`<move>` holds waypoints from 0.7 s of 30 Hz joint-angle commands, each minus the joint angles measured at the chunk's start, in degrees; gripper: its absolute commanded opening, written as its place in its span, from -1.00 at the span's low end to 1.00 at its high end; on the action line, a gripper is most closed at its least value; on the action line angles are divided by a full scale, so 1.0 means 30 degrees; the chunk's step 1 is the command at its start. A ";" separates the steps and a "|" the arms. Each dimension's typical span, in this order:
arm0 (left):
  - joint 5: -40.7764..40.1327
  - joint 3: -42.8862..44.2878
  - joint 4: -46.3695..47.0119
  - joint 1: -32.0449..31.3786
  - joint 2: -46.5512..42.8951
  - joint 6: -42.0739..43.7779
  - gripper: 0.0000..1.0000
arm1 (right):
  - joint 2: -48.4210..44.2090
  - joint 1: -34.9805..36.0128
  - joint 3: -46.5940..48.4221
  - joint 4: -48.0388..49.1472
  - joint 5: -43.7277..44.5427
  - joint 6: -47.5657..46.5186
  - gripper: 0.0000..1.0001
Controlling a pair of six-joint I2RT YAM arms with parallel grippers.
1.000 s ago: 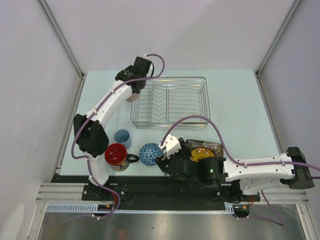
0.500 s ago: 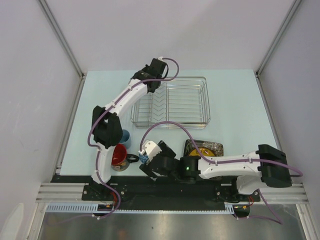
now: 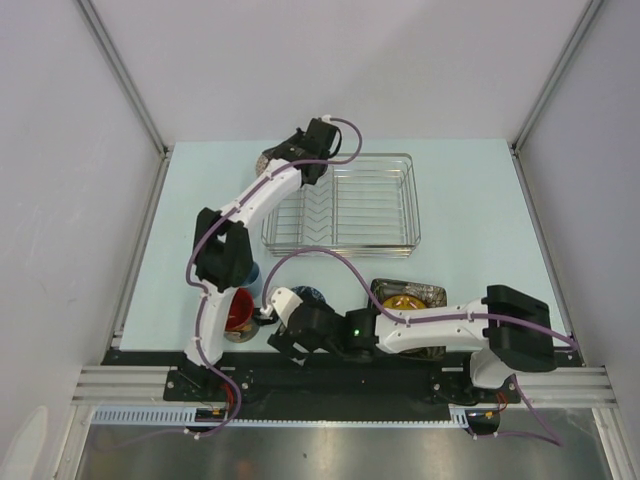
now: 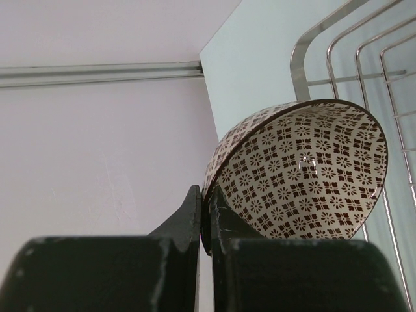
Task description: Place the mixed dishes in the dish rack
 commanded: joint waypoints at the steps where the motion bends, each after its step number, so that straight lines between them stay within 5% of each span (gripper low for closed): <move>1: -0.1433 0.1700 0.0482 -0.0139 0.0759 0.0719 -0.99 | 0.0668 -0.0722 0.0992 0.0934 -0.0999 -0.0424 0.81; 17: -0.1756 0.2669 -0.1247 -0.0812 0.2842 -0.0042 -0.99 | 0.1812 -0.1132 0.1051 0.0758 -0.1118 -0.0248 0.66; 21: -0.1462 0.2728 -0.2184 -0.0988 0.2813 -0.0861 -0.77 | 0.1899 -0.1337 0.1051 0.0788 -0.1176 -0.0219 0.63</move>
